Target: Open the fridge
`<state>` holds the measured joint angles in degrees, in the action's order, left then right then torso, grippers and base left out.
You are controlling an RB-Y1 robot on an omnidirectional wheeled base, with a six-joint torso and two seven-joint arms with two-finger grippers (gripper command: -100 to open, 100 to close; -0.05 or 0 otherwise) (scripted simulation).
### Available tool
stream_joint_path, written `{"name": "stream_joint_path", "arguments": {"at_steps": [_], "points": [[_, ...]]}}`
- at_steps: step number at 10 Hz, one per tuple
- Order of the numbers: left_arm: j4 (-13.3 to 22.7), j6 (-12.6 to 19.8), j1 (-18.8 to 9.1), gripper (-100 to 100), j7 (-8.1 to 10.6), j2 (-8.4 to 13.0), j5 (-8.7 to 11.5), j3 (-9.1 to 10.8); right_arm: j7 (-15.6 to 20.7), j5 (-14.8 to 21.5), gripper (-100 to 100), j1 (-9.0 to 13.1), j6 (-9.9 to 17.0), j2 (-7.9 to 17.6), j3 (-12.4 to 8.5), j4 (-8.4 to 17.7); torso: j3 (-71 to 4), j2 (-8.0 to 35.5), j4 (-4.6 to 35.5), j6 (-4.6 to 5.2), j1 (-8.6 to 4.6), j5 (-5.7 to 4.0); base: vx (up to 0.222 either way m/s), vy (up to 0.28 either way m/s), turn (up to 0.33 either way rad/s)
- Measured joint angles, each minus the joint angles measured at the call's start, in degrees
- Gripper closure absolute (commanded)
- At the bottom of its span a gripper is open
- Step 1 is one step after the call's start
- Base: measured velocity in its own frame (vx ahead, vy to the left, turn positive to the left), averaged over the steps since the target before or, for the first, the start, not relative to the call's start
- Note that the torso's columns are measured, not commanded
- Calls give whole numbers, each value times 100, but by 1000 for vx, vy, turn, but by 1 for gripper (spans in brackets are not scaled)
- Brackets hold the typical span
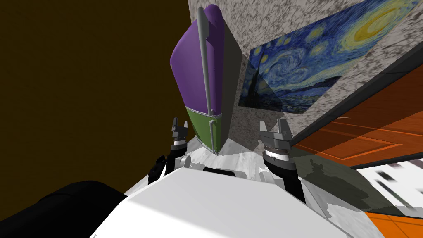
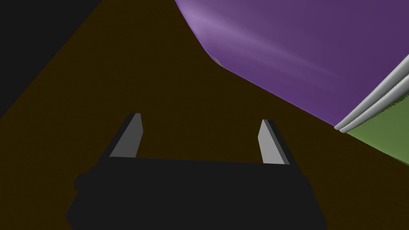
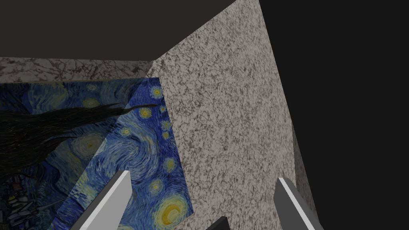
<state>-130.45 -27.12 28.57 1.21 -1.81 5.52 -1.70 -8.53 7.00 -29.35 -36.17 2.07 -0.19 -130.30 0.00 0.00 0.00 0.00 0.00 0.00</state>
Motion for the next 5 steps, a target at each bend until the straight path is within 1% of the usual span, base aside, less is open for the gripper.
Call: {"name": "stream_joint_path", "arguments": {"at_steps": [1, 2, 5], "points": [[0, 0, 0, 0, 0, 0, 0, 0, 0, 0, 0, 0, 0, 0, 0, 0, -467, 232, 235, 0, 0, 0, 0, 0, 0], [0, 0, 0, 0, 0, 0, 0, 0, 0, 0, 0, 0, 0, 0, 0, 0, -1200, 597, 600, 0, 0, 0, 0, 0, 0], [-1, 0, 0, 0, 0, 0, 0, 0, 0, 0, 0, 0, 0, 0, 0, -1, -3692, 1845, 1846, 0, 0, 0, 0, 0, 0]]}}
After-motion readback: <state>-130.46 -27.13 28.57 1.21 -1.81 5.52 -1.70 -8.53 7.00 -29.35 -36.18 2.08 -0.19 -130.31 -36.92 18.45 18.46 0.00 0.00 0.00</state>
